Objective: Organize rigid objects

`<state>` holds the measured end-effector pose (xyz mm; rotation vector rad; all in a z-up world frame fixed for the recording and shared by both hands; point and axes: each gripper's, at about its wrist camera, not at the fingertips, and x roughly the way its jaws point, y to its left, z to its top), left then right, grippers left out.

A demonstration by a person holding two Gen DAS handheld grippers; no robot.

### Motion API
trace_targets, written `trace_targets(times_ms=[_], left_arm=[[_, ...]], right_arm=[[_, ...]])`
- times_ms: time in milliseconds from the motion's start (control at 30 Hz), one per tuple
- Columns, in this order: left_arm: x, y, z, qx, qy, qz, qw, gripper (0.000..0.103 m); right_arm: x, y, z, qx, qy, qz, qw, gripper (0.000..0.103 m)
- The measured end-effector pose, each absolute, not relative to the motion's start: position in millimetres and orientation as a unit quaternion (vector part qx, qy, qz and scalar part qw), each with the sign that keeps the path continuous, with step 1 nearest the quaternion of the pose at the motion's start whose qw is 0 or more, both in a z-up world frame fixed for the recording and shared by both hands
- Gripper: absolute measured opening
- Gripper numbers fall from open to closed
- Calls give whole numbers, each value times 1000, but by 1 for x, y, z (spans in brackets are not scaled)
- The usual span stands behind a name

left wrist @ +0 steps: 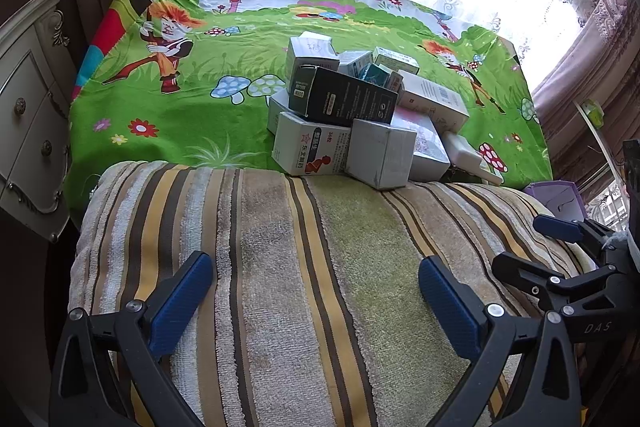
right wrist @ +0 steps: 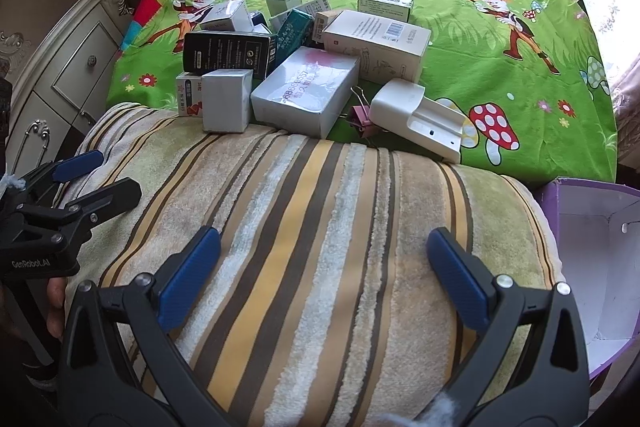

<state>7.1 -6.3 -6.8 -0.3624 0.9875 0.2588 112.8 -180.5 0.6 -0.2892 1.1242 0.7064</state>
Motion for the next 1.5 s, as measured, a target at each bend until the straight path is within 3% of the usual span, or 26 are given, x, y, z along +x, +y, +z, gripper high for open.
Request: trace_targets(times_ms=[200,800,1100,1500], left_arm=[[4,-9,-5,-173,461,113,863,103],[15,-4,14,-183,435,94,876,103],[77,7,36,-160,428,147,877,103],[152,-14,6,-105,488,218,839,103]], right_arm=[[115,-182,0,-126,516,335,778,103],[161,-229,10,54,526,310,790,103],[195,-225,3,69,525,289,797,103],[205,-240,-10,125,533,277,790,103]])
